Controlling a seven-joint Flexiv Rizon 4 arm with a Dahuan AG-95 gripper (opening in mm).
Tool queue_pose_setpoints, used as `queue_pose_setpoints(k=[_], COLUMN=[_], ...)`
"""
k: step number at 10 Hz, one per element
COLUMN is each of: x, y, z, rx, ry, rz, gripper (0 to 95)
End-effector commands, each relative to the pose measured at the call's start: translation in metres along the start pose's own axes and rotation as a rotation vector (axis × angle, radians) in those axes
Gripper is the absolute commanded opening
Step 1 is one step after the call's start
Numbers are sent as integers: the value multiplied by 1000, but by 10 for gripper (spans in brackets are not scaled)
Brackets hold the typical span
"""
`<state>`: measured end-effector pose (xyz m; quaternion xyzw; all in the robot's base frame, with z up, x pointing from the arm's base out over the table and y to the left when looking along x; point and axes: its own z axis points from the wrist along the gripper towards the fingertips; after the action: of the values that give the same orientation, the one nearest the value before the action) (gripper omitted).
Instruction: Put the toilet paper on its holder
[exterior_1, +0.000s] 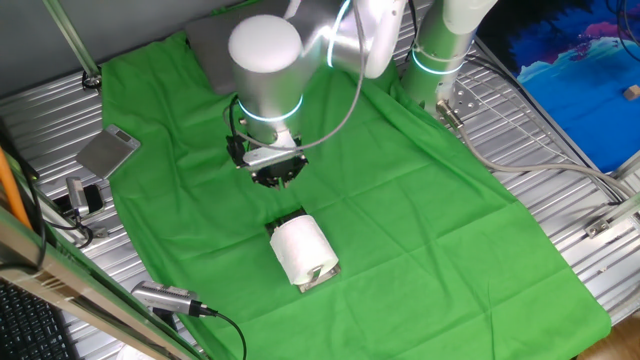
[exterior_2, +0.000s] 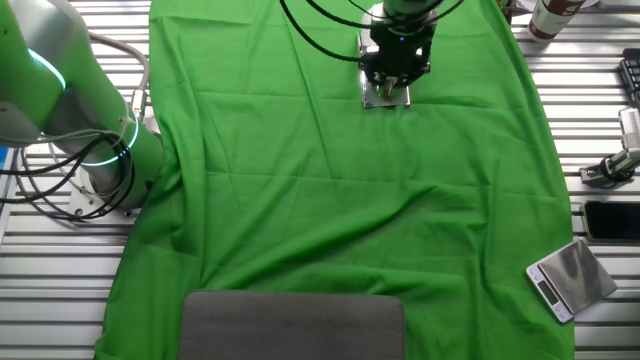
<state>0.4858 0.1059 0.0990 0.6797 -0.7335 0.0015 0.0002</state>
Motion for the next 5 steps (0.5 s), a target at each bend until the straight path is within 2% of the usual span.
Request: queue_pose_setpoints(k=[1,2,3,5], x=[13,15,36,58], y=[-12,-14,-30,-42], z=[6,7,13,16], rx=[-4,-4,-2,-2], ry=[-30,-31,-34,-33], rz=[-58,-63,-113,-153], gripper=[380,380,380,380])
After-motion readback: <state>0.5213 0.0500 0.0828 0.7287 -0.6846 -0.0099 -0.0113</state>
